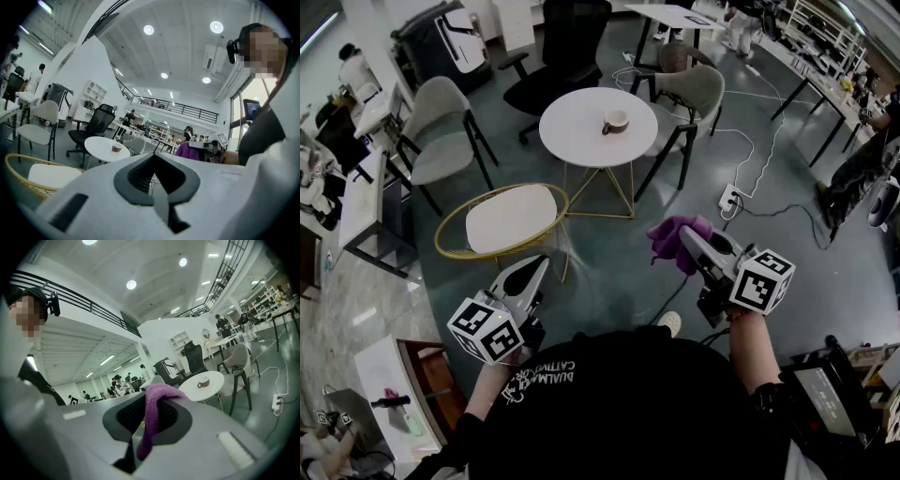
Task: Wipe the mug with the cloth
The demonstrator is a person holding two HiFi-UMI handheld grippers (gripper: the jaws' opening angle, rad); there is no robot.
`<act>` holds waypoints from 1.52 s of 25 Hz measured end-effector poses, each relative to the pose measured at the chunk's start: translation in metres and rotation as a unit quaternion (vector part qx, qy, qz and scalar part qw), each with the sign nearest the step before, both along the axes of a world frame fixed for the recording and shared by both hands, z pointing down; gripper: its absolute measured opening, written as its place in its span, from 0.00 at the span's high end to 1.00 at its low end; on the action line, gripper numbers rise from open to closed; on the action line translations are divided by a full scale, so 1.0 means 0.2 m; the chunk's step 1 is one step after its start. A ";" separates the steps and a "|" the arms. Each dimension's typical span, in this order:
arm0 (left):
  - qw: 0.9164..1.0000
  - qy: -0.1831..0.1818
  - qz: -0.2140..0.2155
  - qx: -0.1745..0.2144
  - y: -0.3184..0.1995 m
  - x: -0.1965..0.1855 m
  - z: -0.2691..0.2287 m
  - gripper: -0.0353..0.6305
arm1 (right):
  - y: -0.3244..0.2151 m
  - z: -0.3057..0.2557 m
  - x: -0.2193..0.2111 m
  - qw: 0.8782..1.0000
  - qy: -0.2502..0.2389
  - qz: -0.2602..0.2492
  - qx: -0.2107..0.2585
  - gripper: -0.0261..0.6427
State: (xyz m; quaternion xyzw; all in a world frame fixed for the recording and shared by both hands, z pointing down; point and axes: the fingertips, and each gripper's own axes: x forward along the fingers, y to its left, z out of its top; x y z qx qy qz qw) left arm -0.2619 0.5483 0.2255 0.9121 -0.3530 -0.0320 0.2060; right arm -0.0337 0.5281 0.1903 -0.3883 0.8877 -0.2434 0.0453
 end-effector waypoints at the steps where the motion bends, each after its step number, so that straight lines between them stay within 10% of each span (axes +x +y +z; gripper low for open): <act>1: 1.000 0.001 -0.001 0.002 -0.01 0.00 -0.01 0.95 | -0.01 0.00 0.01 1.000 0.001 0.000 -0.001 0.91; 23: 1.000 -0.001 0.002 0.002 -0.12 0.03 -0.02 0.95 | -0.05 0.11 0.03 0.999 -0.013 0.006 -0.046 0.91; 38: 1.000 -0.008 -0.026 0.001 -0.81 0.18 -0.01 0.95 | -0.85 0.18 -0.04 0.996 -0.018 -0.080 -0.036 0.91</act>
